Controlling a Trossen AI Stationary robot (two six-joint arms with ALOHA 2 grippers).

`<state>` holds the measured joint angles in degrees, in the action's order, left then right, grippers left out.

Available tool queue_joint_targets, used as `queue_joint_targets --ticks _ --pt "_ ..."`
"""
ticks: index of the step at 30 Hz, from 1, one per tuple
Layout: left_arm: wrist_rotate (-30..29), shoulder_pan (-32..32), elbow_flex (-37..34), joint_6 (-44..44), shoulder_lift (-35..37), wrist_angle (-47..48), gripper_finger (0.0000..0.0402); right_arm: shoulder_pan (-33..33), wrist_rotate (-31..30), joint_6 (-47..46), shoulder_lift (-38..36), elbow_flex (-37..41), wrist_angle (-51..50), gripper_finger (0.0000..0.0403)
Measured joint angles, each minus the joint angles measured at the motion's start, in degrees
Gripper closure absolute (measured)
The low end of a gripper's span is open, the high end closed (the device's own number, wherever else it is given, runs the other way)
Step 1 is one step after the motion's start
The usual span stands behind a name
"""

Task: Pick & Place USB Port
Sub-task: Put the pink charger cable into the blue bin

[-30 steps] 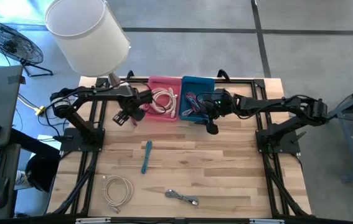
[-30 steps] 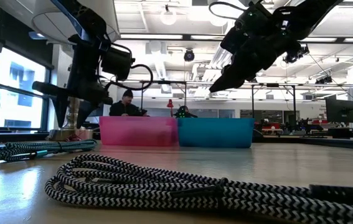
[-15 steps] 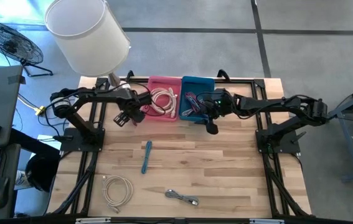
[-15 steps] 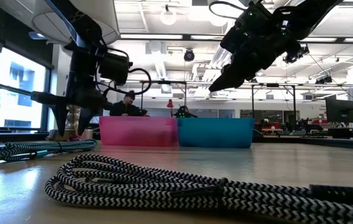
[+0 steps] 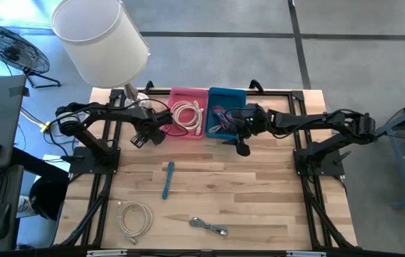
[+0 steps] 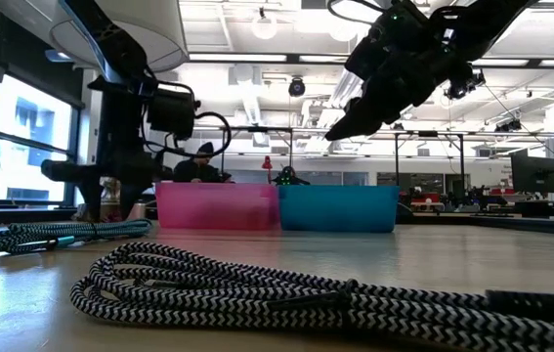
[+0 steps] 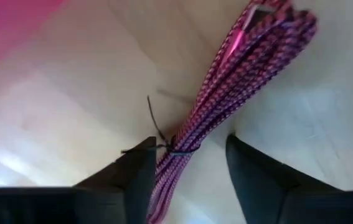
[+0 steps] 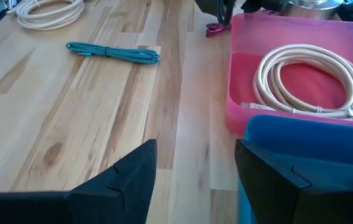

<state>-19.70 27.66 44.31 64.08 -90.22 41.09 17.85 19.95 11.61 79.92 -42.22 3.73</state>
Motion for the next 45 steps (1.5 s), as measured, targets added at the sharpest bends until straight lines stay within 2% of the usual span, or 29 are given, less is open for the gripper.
queue_joint_targets --ticks 3,6,7,15,21,29,35,40,45 --pt "-1.5 0.0 -0.1 -0.9 -0.1 -0.5 0.0272 0.0 0.0 0.0 0.0 0.0 0.0 0.0194" --pt "-2.4 0.0 -0.2 -1.7 -0.2 -1.1 0.0363 0.0 0.0 0.0 0.0 0.0 0.0 0.0194" --pt "-2.8 0.1 -0.2 -2.5 -0.2 -1.5 0.0377 0.0 0.0 0.0 0.0 0.0 0.0 0.0194" --pt "-3.3 0.1 0.0 -13.0 -0.3 1.0 0.0383 0.0 0.1 0.0 0.0 0.0 0.0 0.0194" --pt "-3.2 -0.6 0.3 -19.4 1.3 11.9 0.0383 0.0 0.1 1.0 0.0 0.0 0.0 0.0194" --pt "-0.8 -5.8 4.7 -21.0 9.6 13.7 0.0383 0.0 0.3 4.0 0.0 0.0 0.6 0.0194" --pt "6.6 -9.8 11.3 -28.5 18.8 14.6 0.0384 -1.8 3.3 9.7 0.0 0.0 0.8 0.0194" --pt "10.7 -16.0 14.1 -36.8 27.9 8.8 0.0384 -5.0 3.0 14.7 0.0 0.0 0.8 0.0194" --pt "11.8 -23.6 12.4 -37.2 36.0 -11.4 0.0384 -7.8 -1.0 18.4 0.0 0.0 1.5 0.0194"
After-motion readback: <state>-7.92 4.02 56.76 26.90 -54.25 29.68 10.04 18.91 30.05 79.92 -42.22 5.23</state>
